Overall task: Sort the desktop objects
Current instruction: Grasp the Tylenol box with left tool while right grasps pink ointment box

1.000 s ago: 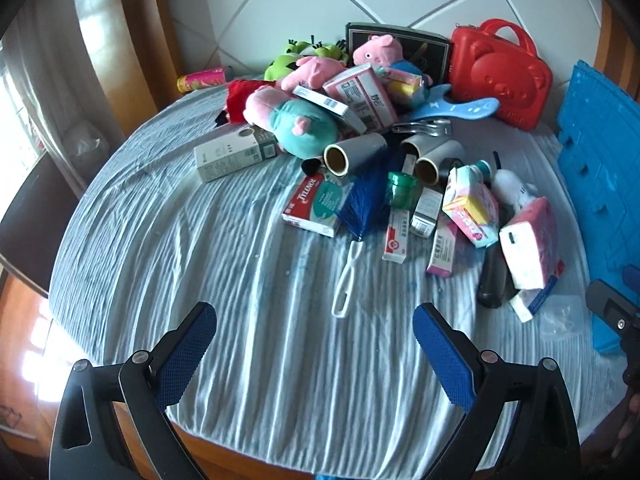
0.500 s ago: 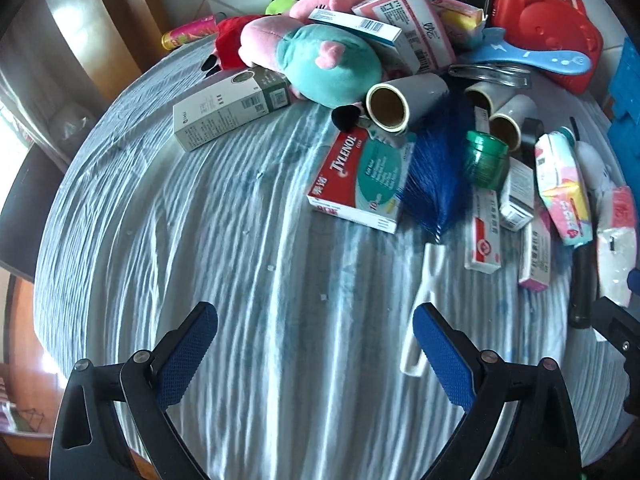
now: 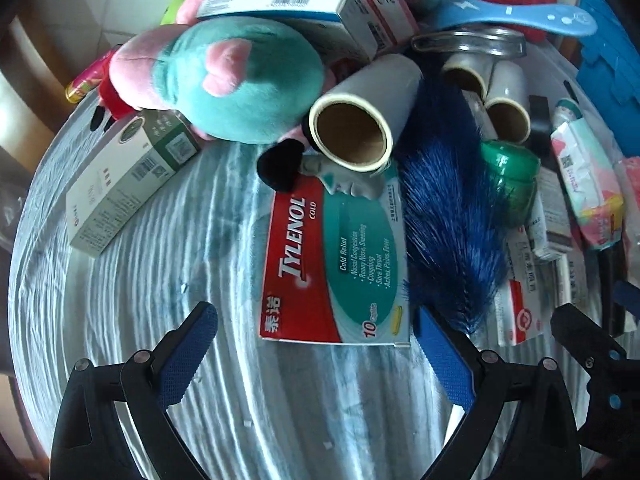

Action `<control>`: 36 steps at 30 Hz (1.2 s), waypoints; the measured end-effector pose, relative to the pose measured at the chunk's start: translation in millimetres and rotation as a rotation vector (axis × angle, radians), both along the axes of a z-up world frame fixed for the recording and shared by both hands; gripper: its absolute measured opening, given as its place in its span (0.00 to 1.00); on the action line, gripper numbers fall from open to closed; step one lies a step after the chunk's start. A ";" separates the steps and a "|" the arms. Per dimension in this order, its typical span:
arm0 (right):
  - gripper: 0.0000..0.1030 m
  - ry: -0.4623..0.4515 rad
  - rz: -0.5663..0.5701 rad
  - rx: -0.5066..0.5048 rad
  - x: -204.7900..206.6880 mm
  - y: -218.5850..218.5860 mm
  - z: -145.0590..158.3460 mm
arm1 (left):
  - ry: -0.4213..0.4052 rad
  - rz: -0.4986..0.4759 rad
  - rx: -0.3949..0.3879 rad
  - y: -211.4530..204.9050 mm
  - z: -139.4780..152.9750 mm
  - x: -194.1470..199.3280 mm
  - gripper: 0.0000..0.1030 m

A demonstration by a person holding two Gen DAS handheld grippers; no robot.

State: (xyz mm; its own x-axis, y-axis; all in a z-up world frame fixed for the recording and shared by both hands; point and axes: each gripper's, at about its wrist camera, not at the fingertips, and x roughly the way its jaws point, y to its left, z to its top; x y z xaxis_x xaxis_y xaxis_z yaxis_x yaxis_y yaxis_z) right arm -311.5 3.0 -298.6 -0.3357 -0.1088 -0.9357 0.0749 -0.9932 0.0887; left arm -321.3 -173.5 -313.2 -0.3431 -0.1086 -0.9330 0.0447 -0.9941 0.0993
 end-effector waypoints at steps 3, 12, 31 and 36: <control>1.00 -0.009 -0.012 -0.024 -6.9 -0.4 -9.9 | 0.007 0.032 0.067 -7.3 -4.0 -6.6 1.00; 1.00 0.018 -0.030 -0.076 -18.7 7.1 -12.9 | 0.052 0.044 0.101 -8.9 -5.8 -6.5 1.00; 0.67 0.025 0.048 0.108 -16.5 6.6 -5.8 | 0.067 0.013 0.103 7.8 2.5 -8.8 0.75; 0.43 0.003 0.036 0.050 -15.6 15.4 1.0 | 0.067 -0.021 0.048 12.6 9.2 -0.2 0.70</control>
